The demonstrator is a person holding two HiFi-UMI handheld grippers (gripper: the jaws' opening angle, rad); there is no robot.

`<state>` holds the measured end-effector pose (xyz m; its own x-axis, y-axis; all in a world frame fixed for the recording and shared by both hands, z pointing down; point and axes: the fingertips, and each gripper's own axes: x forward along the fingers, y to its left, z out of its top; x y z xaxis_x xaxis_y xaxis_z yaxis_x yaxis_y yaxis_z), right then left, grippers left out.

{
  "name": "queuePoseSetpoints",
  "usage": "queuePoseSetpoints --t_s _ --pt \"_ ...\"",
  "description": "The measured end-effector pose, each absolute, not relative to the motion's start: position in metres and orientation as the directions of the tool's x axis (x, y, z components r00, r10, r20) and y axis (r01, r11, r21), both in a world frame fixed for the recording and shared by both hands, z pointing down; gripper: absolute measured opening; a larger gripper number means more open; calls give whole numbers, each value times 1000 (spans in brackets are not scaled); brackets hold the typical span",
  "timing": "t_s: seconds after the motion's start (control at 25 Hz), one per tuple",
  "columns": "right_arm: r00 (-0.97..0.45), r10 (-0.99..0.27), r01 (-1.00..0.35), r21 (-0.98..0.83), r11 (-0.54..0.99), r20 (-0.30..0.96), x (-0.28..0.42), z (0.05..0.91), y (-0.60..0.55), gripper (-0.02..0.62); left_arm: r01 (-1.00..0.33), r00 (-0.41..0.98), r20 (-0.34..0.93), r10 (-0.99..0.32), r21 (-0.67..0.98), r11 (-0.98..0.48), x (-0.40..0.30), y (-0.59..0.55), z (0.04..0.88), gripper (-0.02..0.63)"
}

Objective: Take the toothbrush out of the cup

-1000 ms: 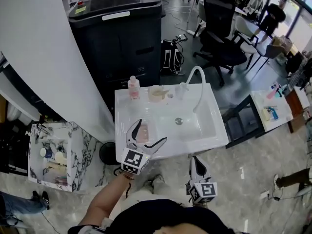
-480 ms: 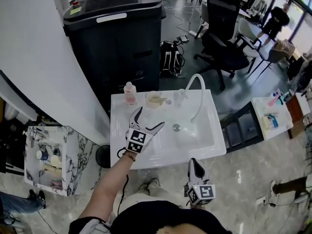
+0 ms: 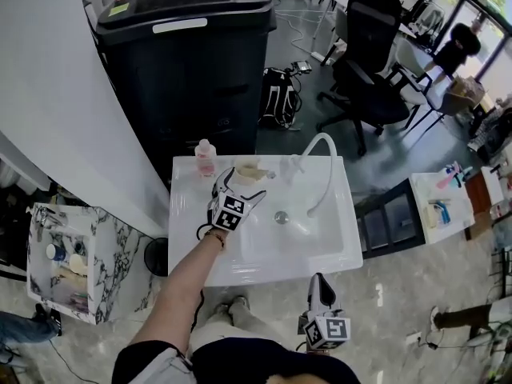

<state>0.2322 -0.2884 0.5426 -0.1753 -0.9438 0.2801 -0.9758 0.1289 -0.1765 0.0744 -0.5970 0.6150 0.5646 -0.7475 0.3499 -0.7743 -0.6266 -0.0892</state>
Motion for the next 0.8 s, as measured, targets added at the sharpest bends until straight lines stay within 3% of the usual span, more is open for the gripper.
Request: queuePoseSetpoints --t_s 0.12,0.2,0.24,0.36,0.44,0.8 --pt "-153 -945 -980 -165 108 289 242 545 -284 5 -774 559 357 -749 -99 -625 83 -614 618 508" --pt "-135 -947 -984 -149 95 293 248 546 -281 5 -774 554 368 -747 -103 -625 86 -626 621 467" --pt "-126 -947 -986 -143 86 294 251 547 -280 5 -772 552 379 -743 -105 -627 87 -631 623 421" --pt "-99 -951 -988 -142 59 294 258 549 -275 5 -770 548 394 -738 -107 -629 85 -642 627 169" --pt "-89 -952 -988 -146 47 294 262 550 -274 5 -783 536 382 -753 -107 -612 81 -647 625 68" --pt "-109 -951 -987 -147 69 288 259 550 -278 5 -827 496 304 -814 -120 -549 60 -646 596 28"
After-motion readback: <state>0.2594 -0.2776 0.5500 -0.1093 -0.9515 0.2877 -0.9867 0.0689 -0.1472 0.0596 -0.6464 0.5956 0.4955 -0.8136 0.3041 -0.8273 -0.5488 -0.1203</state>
